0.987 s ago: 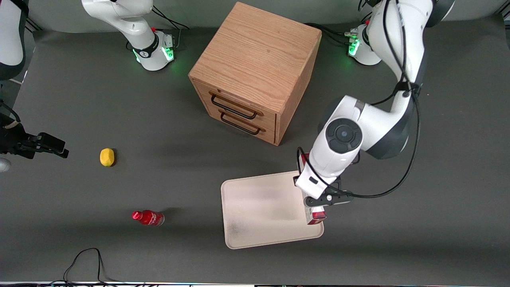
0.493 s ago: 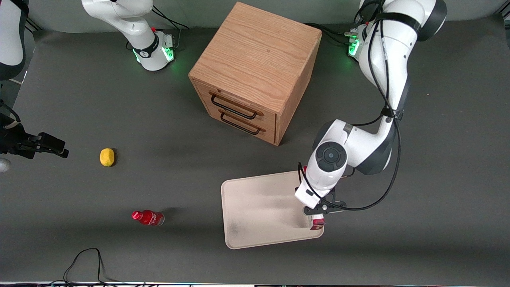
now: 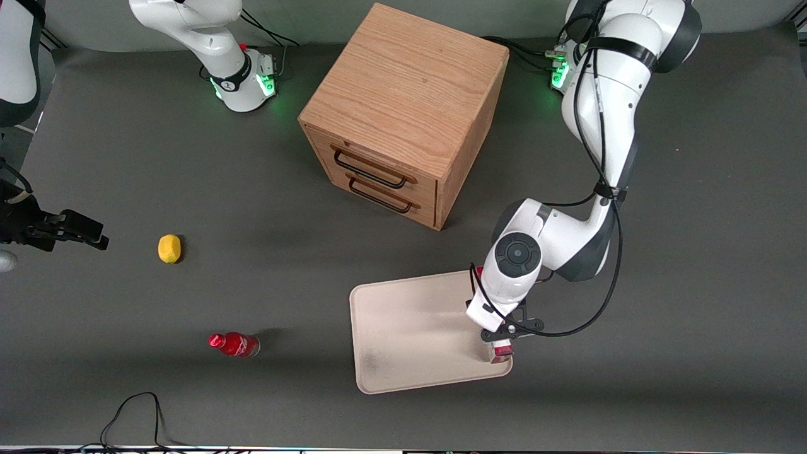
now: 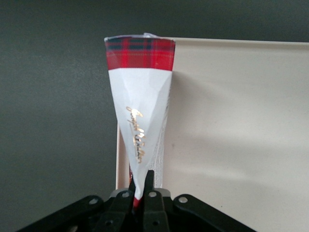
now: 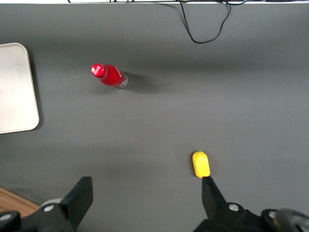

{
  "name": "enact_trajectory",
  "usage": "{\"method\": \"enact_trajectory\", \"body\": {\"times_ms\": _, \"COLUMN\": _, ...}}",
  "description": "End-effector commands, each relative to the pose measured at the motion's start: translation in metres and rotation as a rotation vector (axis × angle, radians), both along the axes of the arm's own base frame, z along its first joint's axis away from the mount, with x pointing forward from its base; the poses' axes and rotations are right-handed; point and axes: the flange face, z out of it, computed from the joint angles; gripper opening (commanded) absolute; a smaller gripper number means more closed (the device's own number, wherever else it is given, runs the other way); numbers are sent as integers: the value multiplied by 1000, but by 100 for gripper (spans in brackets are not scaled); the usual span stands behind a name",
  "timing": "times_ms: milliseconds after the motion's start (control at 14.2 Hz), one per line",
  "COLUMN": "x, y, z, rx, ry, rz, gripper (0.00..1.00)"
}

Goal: Place red cookie box on tray
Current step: 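Lower the box onto the tray edge and open the left gripper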

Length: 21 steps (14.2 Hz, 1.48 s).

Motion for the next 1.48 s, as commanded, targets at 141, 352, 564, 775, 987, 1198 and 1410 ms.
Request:
{"method": "enact_trajectory", "body": {"times_ms": 141, "x": -1, "y": -4, "z": -8, "rx": 5, "ry": -24, "rz": 14, "gripper": 0}}
{"method": "enact_trajectory", "body": {"times_ms": 352, "x": -1, "y": -3, "z": -8, "rx": 6, "ry": -25, "rz": 15, "gripper": 50}}
{"method": "enact_trajectory", "body": {"times_ms": 564, "x": 0, "y": -2, "z": -7, "rx": 6, "ry": -26, "rz": 18, "gripper": 100}}
{"method": "enact_trajectory", "body": {"times_ms": 775, "x": 0, "y": -2, "z": -5, "rx": 4, "ry": -26, "rz": 24, "gripper": 100}}
{"method": "enact_trajectory", "body": {"times_ms": 987, "x": 2, "y": 1, "z": 7, "rx": 2, "ry": -30, "rz": 69, "gripper": 100}}
{"method": "enact_trajectory", "body": {"times_ms": 1198, "x": 2, "y": 12, "z": 52, "rx": 21, "ry": -13, "rz": 90, "gripper": 100}}
{"method": "enact_trajectory", "body": {"times_ms": 1410, "x": 1, "y": 41, "z": 131, "rx": 28, "ry": -21, "rz": 128, "gripper": 100}}
